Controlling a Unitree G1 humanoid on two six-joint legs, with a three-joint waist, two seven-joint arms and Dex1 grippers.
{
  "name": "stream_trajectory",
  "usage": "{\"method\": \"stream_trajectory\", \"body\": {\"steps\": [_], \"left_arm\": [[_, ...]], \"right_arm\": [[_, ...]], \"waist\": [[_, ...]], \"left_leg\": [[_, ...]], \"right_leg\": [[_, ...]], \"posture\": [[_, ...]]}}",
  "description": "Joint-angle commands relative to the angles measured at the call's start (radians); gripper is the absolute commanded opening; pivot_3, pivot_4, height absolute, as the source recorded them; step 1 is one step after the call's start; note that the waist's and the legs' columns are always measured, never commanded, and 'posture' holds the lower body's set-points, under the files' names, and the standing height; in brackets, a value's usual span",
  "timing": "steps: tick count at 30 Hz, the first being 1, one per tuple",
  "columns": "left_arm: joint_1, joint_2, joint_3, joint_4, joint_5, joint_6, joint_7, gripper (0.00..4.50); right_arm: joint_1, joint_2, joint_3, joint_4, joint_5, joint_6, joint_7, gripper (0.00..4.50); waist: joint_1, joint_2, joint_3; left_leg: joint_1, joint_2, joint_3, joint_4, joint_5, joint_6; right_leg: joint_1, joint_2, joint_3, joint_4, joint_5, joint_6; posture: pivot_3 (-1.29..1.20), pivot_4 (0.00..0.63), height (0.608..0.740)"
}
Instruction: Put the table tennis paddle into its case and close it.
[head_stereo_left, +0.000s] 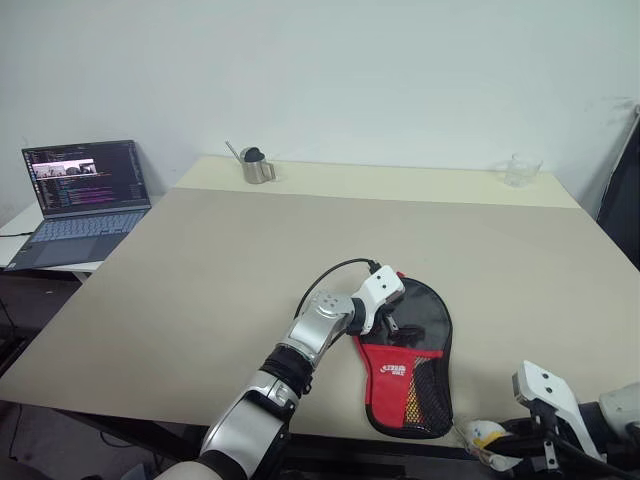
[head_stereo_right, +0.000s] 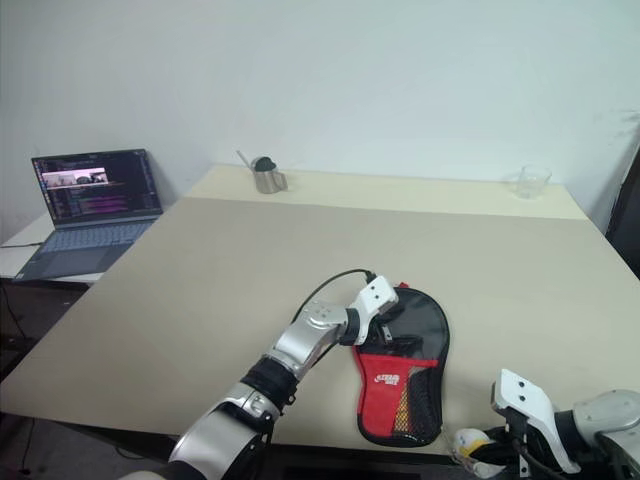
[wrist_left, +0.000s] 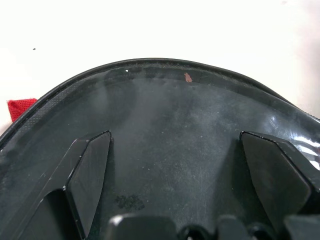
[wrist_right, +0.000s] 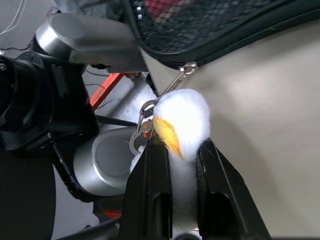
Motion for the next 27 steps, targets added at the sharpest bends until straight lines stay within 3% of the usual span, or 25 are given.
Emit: {"method": "stream_trajectory", "body": {"steps": [1, 20, 27], "left_arm": [[0.028, -0.002, -0.041, 0.068, 0.035, 0.026, -0.004, 4.50], [0.010, -0.004, -0.037, 0.098, 0.040, 0.011, 0.002, 4.50], [0.007, -0.004, -0.034, 0.104, 0.040, 0.009, 0.004, 4.50]], "right_arm": [[0.027, -0.020, 0.006, -0.008, 0.004, -0.015, 0.035, 0.19], [-0.031, -0.003, 0.020, 0.021, -0.035, -0.022, -0.050, 0.19], [-0.031, -0.008, 0.006, 0.055, -0.040, -0.052, -0.037, 2.48]], "waist": [[0.000, 0.000, 0.000], [-0.002, -0.001, -0.001], [-0.002, -0.001, -0.001]], "left_leg": [[0.000, 0.000, 0.000, 0.000, 0.000, 0.000], [0.005, 0.000, -0.005, 0.000, 0.000, 0.000], [0.006, 0.000, -0.006, 0.000, 0.000, 0.000]], "right_leg": [[0.000, 0.000, 0.000, 0.000, 0.000, 0.000], [0.009, -0.001, -0.004, -0.004, -0.003, -0.005], [0.011, -0.001, -0.005, -0.004, -0.003, -0.006]], "posture": [[0.00, 0.150, 0.740], [0.00, 0.150, 0.740], [0.00, 0.150, 0.740]]}}
